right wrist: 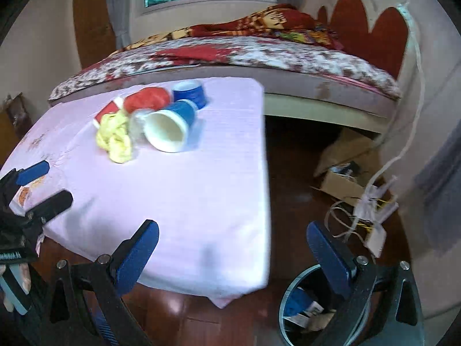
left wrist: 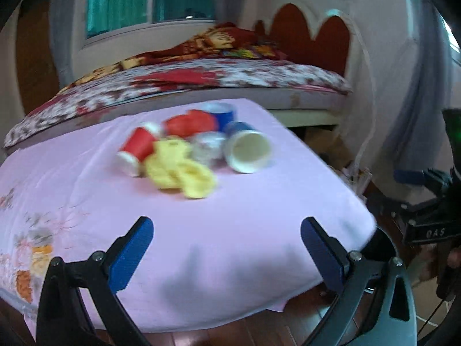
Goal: Collect trash
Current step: 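Return to the table and grasp the yellow cloth with the left gripper, then grasp the blue paper cup with the right gripper while the left gripper lifts the yellow cloth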
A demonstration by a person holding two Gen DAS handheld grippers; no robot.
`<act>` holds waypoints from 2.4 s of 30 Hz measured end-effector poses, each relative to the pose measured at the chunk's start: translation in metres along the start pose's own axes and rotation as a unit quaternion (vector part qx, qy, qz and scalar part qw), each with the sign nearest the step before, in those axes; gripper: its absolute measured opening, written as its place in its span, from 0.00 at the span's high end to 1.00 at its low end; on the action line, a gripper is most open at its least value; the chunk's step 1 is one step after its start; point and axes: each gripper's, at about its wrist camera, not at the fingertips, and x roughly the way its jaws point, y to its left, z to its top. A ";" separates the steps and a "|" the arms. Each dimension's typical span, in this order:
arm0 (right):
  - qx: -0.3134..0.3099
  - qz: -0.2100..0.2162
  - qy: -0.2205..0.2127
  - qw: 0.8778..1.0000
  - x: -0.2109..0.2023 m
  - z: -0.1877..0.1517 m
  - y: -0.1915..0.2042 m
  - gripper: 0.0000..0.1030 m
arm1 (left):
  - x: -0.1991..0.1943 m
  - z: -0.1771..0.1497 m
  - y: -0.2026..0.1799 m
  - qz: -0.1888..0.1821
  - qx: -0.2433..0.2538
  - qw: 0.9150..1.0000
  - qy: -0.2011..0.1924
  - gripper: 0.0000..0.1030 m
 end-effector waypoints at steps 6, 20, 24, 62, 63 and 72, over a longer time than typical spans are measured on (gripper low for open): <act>-0.015 0.009 -0.001 1.000 0.019 0.024 0.032 0.00 | 0.017 0.012 0.047 0.025 -0.029 0.999 0.002 0.06; -0.015 0.009 -0.010 1.000 0.100 0.074 0.049 0.10 | 0.095 0.035 0.075 0.013 -0.057 0.998 0.028 0.19; 0.001 0.029 0.003 1.000 0.122 0.081 0.043 0.16 | 0.103 0.041 0.070 0.018 -0.049 0.998 0.018 0.23; -0.021 0.045 -0.015 0.999 0.081 0.072 0.050 0.97 | 0.065 0.039 0.071 -0.032 -0.064 0.997 0.031 0.64; -0.021 0.044 -0.016 0.999 0.078 0.071 0.050 0.97 | 0.063 0.039 0.068 -0.033 -0.062 0.997 0.028 0.64; -0.023 0.020 -0.034 0.999 0.033 0.055 0.037 0.97 | 0.047 0.038 0.037 -0.056 -0.029 0.998 0.014 0.64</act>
